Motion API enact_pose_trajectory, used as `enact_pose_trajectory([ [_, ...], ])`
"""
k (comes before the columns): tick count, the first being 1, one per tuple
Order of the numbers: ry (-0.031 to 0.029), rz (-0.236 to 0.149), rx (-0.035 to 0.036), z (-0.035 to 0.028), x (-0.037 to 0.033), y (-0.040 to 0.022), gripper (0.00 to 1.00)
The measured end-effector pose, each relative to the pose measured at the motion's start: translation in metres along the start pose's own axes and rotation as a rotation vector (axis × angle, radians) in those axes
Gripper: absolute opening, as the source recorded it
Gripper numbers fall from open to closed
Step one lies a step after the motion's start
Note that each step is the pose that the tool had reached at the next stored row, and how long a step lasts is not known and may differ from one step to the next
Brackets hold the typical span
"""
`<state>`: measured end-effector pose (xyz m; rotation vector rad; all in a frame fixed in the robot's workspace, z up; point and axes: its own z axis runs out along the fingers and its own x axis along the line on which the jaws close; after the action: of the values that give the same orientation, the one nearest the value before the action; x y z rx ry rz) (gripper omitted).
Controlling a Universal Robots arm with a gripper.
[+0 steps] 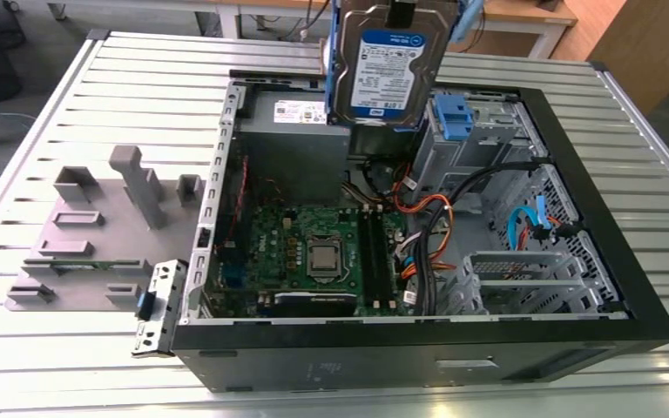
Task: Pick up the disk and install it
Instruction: 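Pick up the disk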
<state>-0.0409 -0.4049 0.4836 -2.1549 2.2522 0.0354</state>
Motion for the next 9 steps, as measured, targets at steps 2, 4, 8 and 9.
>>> enact_pose_trajectory([
  [2, 0.0003, 0.0, -0.0001, -0.0002, 0.0047, -0.0002, 0.35],
  [4, 0.0001, 0.0, 0.0, -0.0003, 0.0098, -0.0004, 0.35],
  [8, 0.0001, 0.0, -0.0001, -0.0006, 0.02, -0.0009, 0.35],
  [9, 0.0001, 0.0, -0.0001, -0.0006, 0.0228, -0.001, 0.35],
])
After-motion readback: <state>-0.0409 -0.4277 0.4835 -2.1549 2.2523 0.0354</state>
